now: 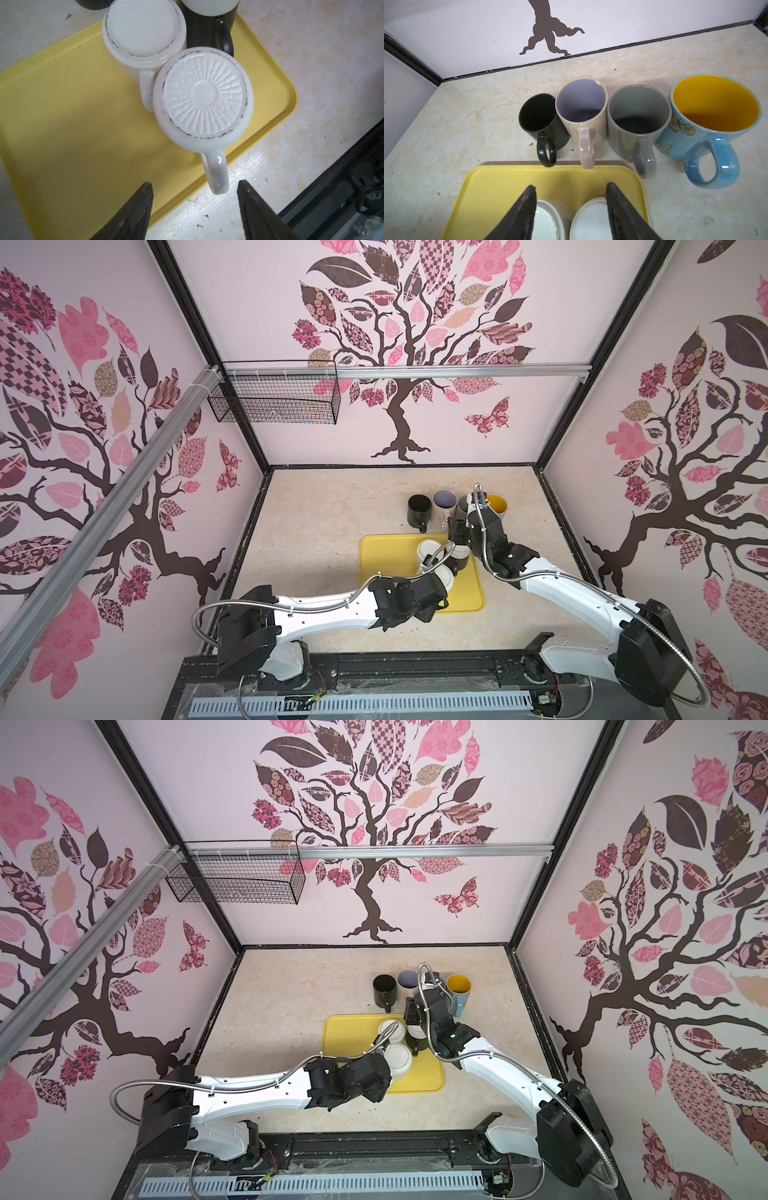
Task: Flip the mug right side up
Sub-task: 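Move the left gripper over the upside-down white ribbed-base mug while the right withdraws, then lower the left gripper and close it on the white mug base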
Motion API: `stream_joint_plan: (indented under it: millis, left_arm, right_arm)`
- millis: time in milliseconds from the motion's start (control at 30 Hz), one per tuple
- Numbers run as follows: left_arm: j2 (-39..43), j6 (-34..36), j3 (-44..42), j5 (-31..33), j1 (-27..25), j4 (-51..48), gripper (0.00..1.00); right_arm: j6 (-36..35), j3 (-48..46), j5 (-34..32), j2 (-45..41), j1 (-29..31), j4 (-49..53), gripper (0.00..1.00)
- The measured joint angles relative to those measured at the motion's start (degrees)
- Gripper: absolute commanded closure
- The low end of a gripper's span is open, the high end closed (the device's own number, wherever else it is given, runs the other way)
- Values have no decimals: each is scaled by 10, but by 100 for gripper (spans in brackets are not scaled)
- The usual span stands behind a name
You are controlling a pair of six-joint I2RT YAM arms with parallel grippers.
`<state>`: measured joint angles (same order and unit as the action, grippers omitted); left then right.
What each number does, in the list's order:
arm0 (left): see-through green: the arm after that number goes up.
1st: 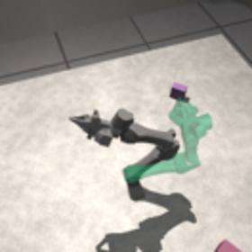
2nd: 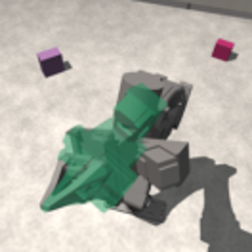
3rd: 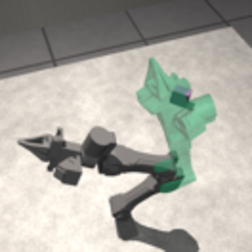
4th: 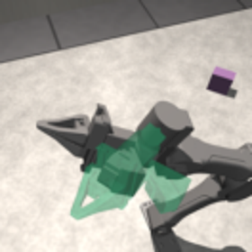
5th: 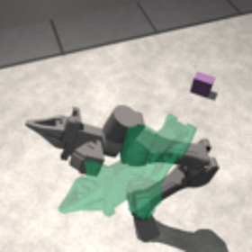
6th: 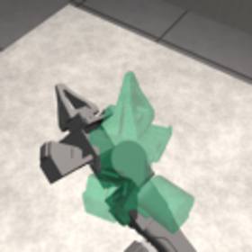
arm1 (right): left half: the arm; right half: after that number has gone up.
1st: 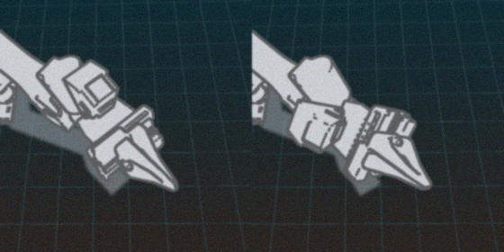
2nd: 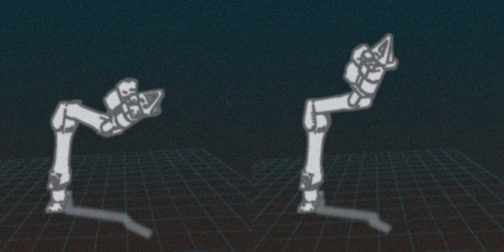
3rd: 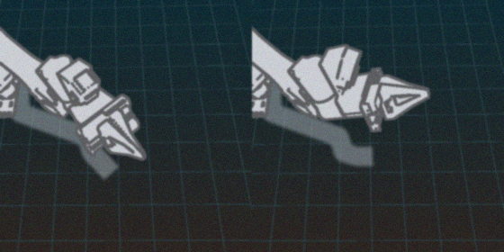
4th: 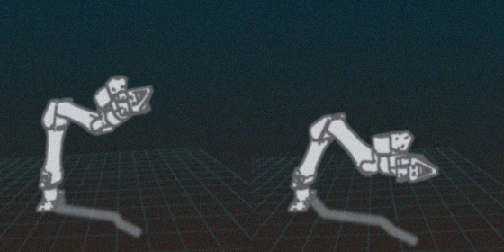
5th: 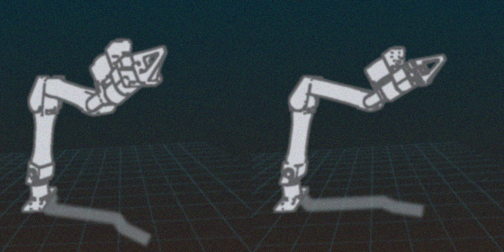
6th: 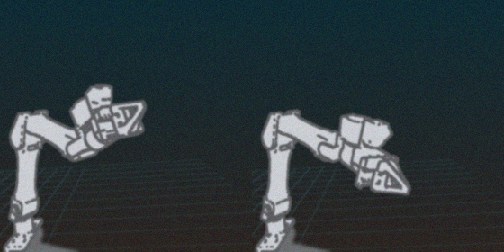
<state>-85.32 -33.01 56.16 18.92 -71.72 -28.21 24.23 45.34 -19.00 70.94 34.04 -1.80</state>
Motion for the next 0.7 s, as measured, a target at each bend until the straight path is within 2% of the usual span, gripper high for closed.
stream_joint_plan:
  millis: [400, 700]
  left_arm:
    - [-56, -1, 24, 2, 0, 3, 37]
    - [-73, -5, 46, 30, 0, -26, 44]
  right_arm:
    - [2, -9, -19, -17, -1, -2, 42]
    - [2, -9, -19, -17, -1, -2, 42]
